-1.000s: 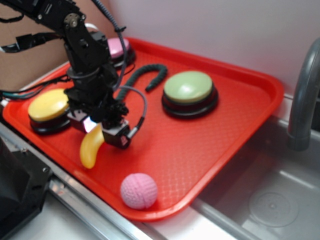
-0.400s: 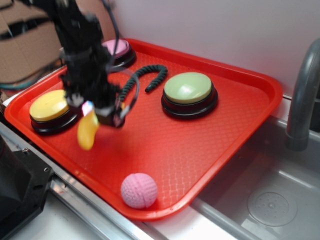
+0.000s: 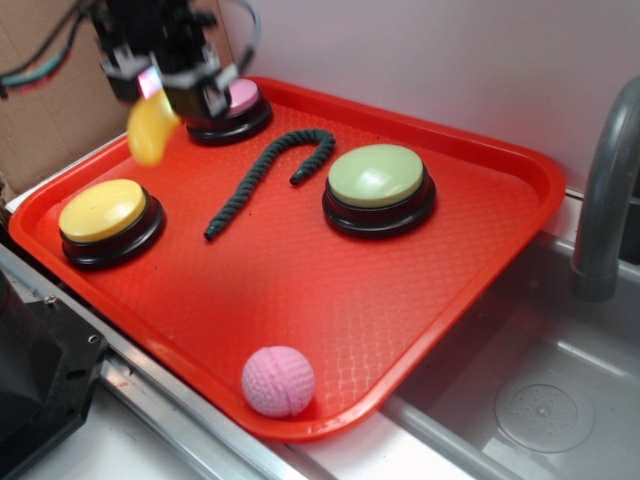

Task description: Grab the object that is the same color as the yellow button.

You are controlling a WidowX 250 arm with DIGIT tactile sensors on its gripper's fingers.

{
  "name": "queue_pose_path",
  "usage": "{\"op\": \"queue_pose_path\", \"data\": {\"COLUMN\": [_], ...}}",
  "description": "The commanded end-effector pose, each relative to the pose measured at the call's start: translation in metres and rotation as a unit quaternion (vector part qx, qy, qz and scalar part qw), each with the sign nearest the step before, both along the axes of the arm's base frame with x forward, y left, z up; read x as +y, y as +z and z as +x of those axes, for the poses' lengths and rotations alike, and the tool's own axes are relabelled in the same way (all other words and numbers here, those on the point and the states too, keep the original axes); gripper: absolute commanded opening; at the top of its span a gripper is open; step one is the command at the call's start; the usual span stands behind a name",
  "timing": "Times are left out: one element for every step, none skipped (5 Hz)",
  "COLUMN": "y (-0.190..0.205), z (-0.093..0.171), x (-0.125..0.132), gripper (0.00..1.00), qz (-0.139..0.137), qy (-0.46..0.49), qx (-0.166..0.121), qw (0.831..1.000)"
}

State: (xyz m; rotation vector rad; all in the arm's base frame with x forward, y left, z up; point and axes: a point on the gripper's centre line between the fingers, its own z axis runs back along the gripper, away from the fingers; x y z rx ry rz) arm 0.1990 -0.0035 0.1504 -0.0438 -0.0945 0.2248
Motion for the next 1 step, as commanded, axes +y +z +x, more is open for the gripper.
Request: {"op": "queue_pose_path", "data": {"y": [0.0427], "z": [-0.0018], "x": [0.0173], "gripper": [0.0], "qz": [-0.01], "qy": [0.024], "qx": [-0.056], "qw": [0.998]}}
